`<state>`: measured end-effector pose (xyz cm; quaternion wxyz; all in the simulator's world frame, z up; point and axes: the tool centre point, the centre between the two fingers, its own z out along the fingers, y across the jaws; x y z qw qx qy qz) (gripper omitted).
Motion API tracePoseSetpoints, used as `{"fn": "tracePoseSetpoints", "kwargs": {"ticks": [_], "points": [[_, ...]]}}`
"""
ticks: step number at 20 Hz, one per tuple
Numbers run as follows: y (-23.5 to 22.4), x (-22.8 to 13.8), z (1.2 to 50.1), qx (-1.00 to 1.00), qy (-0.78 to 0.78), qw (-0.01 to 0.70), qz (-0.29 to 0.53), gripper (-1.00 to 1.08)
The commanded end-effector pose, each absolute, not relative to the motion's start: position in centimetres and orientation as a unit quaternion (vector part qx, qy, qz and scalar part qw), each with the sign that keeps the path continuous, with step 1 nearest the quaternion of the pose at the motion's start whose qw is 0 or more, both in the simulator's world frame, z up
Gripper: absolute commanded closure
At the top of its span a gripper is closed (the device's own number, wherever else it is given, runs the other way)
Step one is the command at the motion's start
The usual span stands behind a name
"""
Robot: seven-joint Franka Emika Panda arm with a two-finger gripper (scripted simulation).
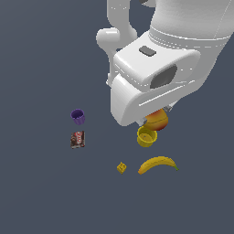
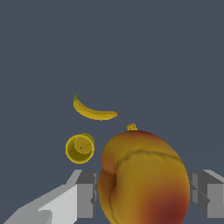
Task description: Pick up a designated object from a clutter of objects.
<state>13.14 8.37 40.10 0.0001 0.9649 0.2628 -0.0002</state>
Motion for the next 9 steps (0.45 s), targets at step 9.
{"fn": "tracePoseSetpoints", "kwargs": {"ticks": [9], "points": [[8.96, 13.8, 41.09, 0.965, 0.263, 0.0, 0.0, 1.08]]}}
